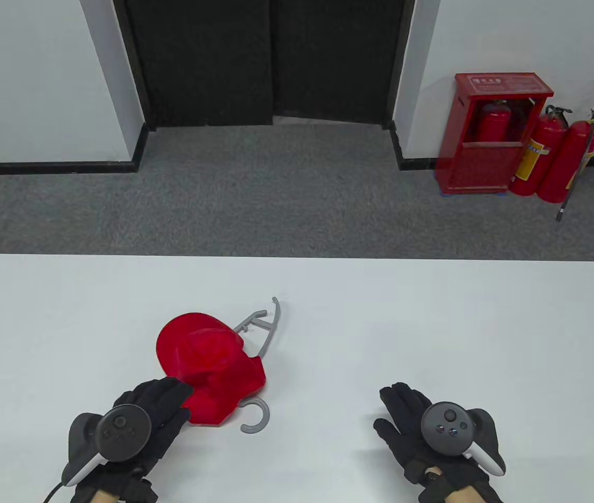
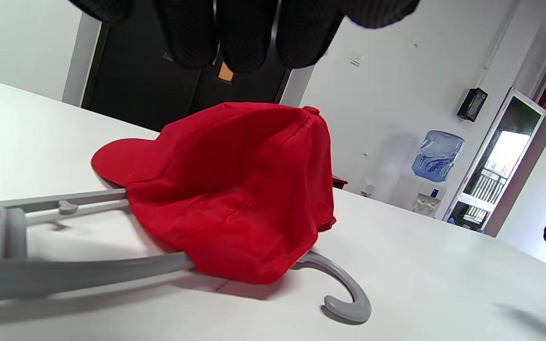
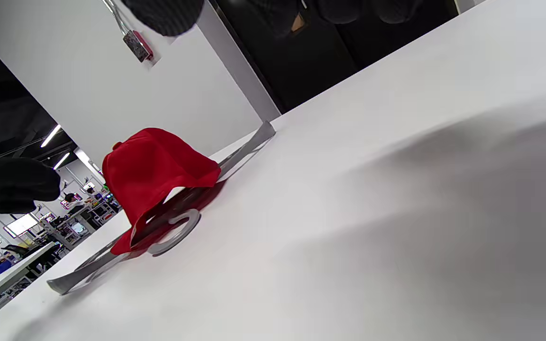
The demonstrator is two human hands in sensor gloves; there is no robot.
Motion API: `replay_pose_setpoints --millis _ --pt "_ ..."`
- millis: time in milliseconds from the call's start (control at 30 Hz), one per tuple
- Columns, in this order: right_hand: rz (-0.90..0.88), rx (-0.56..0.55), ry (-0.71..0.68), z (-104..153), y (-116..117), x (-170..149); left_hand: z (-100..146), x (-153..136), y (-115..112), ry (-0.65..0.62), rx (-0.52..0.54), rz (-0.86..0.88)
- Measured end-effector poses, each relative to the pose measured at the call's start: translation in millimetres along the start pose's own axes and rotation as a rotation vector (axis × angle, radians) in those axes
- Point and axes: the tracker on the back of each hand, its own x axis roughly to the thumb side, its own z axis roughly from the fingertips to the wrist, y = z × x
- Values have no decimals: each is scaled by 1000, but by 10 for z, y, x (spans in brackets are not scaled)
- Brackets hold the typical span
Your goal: Remove the baseball cap from gray hanger
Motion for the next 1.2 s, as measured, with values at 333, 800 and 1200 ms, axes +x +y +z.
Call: replay_pose_setpoints --millis 333,800,1200 --pt "-24 -16 -24 14 -10 23 -2 6 -3 -5 -3 11" --pt "-39 -3 -27 11 2 25 -10 -15 -9 17 15 -23" --pt "-55 4 -27 14 -3 26 -81 -277 -164 171 -64 -137"
